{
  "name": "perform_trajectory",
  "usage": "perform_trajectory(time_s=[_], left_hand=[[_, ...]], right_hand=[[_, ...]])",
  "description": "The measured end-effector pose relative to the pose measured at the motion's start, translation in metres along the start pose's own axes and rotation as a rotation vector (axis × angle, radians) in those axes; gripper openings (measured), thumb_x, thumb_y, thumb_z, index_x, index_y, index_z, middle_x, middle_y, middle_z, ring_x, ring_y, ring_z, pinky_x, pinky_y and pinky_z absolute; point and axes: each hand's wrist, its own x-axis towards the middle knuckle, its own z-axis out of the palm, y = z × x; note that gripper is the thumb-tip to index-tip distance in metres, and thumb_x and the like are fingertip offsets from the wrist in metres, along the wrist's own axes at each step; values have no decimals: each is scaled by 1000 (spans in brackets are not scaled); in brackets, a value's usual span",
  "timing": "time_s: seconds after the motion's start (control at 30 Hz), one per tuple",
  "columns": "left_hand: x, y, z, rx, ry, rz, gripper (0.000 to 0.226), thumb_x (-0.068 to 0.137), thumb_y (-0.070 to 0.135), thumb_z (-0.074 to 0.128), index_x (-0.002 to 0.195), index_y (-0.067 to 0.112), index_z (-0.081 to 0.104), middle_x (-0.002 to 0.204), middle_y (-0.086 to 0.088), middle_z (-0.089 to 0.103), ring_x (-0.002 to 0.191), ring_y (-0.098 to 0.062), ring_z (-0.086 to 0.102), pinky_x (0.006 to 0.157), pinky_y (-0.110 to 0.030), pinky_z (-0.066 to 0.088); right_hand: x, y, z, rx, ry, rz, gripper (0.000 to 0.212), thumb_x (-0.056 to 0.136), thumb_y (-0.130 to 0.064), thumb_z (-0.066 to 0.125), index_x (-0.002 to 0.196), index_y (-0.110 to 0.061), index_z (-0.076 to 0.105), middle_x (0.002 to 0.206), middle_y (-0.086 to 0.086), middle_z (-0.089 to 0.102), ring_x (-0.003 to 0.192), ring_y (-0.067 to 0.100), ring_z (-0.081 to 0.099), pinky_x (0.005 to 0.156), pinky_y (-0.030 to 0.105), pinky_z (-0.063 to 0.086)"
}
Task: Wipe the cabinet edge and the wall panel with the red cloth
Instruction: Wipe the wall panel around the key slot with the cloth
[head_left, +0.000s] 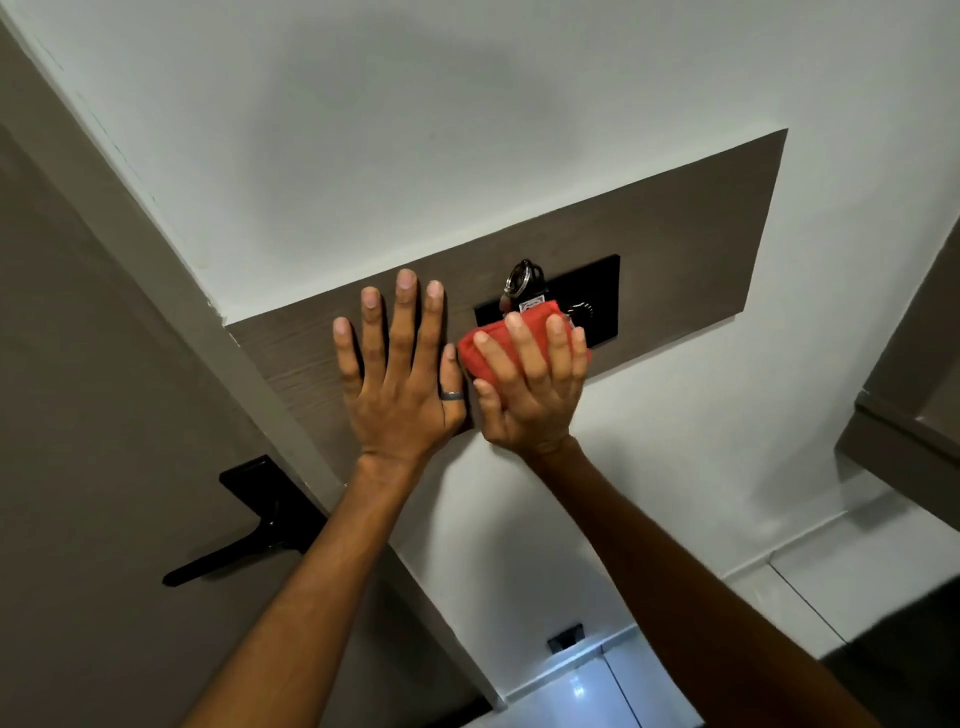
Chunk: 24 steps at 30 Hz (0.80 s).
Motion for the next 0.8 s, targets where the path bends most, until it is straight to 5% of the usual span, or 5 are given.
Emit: perform_trajectory(time_s=[0.17, 0.33, 0.47, 0.63, 0.8], left_hand=[[-1, -1, 1, 16, -6, -2, 59, 103, 35, 43, 159, 18, 32, 161, -8, 37, 157, -24, -2, 128, -49, 4], [-3, 3, 3, 21, 8, -50, 61, 103, 35, 44, 160, 19, 28, 162, -7, 32, 157, -24, -2, 128, -49, 3], [3, 14, 5, -4, 31, -109, 61, 104, 34, 39, 161, 21, 22, 163, -6, 27, 157, -23, -3, 128, -49, 0], [4, 22, 9, -36, 29, -160, 61, 105, 33, 37, 162, 22, 17, 164, -7, 24, 157, -24, -5, 128, -50, -2], [9, 28, 11, -26, 34, -170, 61, 105, 33, 34, 162, 22, 15, 163, -8, 25, 157, -24, -6, 128, -50, -2]], right_hand=[[16, 2, 7, 197, 151, 435, 47, 107, -39, 35, 144, -18, 54, 157, 13, 47, 157, 36, 30, 124, 59, 33], [1, 43, -5, 118, 6, -62, 44, 106, -48, 41, 142, -23, 49, 145, 17, 50, 161, 29, 23, 126, 57, 31], [18, 24, 3, 160, 83, 334, 45, 106, -43, 39, 143, -21, 54, 155, 13, 49, 159, 34, 28, 124, 63, 32], [7, 52, -8, 145, 2, -61, 44, 107, -49, 41, 137, -21, 56, 143, 17, 52, 161, 28, 24, 125, 58, 32], [21, 33, 0, 138, 59, 334, 45, 107, -42, 40, 145, -24, 55, 158, 9, 49, 158, 35, 30, 127, 61, 27]])
